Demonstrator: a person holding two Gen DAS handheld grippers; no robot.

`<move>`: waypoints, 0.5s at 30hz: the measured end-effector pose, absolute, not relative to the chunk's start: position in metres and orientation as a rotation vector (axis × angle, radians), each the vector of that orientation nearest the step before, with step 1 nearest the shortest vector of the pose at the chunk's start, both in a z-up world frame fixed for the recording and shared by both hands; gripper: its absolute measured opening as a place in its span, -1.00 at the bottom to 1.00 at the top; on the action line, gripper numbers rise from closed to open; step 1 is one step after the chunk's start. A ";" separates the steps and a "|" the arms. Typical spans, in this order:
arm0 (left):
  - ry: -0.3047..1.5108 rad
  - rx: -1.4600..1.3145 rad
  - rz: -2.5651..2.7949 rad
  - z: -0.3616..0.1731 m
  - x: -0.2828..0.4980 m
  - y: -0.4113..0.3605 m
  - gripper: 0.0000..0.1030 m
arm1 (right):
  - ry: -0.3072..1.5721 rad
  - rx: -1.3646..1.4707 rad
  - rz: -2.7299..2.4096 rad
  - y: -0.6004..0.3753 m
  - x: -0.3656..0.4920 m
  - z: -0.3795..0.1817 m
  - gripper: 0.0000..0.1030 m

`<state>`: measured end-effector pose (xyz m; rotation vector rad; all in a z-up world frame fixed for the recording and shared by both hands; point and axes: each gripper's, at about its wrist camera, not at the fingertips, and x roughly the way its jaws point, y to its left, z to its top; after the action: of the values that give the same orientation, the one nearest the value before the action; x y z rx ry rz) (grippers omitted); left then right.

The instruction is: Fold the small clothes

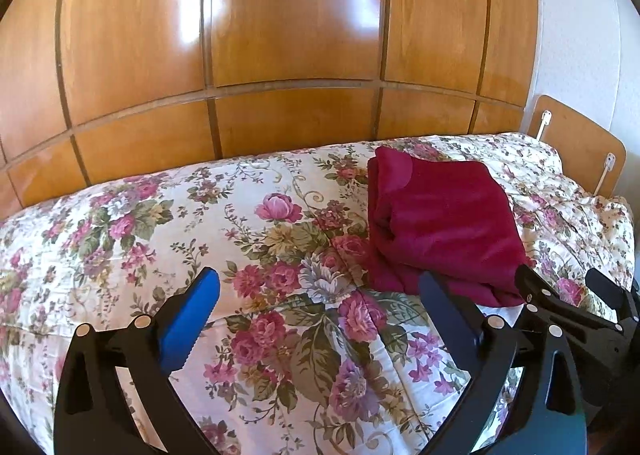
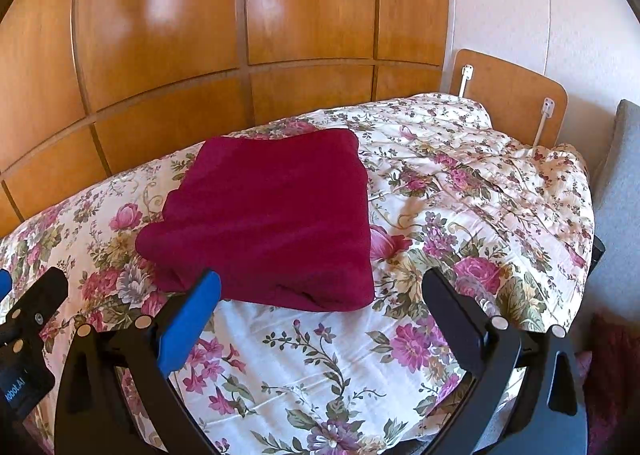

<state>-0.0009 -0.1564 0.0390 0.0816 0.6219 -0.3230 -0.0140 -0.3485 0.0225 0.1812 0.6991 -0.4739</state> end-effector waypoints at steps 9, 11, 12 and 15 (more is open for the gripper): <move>0.630 0.074 -0.328 0.039 0.000 -0.158 0.92 | 0.697 0.185 -0.473 -0.350 -0.014 0.023 0.95; 0.627 0.073 -0.328 0.040 -0.001 -0.158 0.92 | 0.698 0.184 -0.474 -0.349 -0.014 0.022 0.95; 0.625 0.074 -0.328 0.040 -0.001 -0.158 0.92 | 0.699 0.184 -0.472 -0.350 -0.014 0.022 0.95; 0.618 0.074 -0.325 0.042 -0.002 -0.159 0.92 | 0.703 0.186 -0.469 -0.350 -0.013 0.022 0.95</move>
<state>-0.0018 -0.1586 0.0421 0.0741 0.6181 -0.3255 -0.0133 -0.3498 0.0221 0.1863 0.7030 -0.4691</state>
